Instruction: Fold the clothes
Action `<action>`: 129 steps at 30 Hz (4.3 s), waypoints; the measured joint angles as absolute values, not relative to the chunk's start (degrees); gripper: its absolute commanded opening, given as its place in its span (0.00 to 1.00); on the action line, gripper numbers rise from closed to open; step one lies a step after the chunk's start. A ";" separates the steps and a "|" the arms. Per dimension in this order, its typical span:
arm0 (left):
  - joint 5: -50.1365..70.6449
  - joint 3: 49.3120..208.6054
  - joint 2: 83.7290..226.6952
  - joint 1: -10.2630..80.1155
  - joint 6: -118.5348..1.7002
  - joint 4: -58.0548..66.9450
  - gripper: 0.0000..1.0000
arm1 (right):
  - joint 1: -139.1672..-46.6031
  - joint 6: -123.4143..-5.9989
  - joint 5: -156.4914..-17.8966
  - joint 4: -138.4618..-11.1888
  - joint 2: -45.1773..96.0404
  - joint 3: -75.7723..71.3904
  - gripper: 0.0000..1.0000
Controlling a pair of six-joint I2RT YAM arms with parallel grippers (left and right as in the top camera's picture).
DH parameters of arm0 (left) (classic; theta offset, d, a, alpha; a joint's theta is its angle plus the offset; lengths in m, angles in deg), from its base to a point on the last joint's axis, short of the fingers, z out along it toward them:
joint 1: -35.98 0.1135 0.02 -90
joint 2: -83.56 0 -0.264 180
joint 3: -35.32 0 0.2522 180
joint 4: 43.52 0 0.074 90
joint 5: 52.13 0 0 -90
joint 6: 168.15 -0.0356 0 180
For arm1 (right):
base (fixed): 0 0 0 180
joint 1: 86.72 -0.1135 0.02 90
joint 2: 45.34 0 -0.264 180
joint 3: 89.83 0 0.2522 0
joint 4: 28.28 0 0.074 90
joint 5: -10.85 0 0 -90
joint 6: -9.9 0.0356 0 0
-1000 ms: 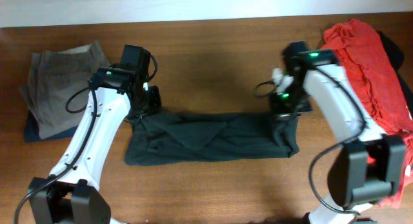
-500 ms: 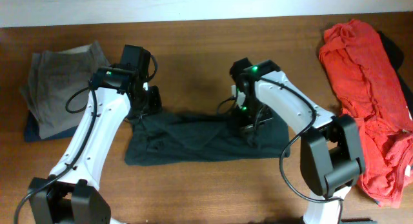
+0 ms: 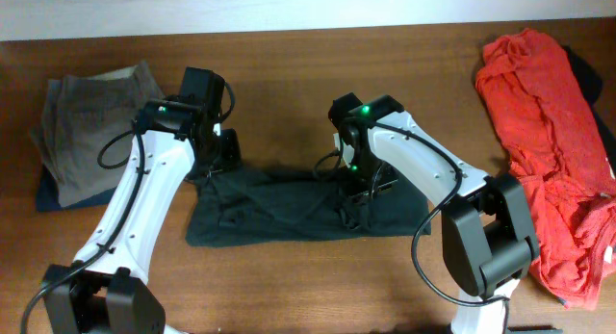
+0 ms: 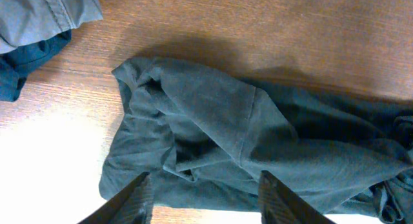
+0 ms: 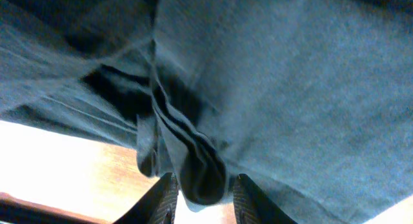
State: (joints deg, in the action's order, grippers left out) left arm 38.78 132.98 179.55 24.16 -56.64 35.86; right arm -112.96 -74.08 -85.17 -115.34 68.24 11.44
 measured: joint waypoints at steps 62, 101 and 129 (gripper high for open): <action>38.91 127.32 200.45 31.40 -69.99 34.20 0.75 | -94.25 -77.19 -84.95 -120.95 65.83 15.46 0.38; 34.38 127.89 194.74 33.93 -67.83 41.11 0.00 | -94.25 -77.32 -83.64 -120.60 65.83 15.46 0.42; 36.13 155.06 189.30 20.75 -65.40 50.95 0.00 | -103.28 -73.82 -87.40 -106.22 65.59 0.05 0.40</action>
State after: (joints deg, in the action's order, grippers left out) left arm 36.13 155.06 189.30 20.75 -65.40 50.95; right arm -103.28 -73.82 -87.40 -106.22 65.59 0.05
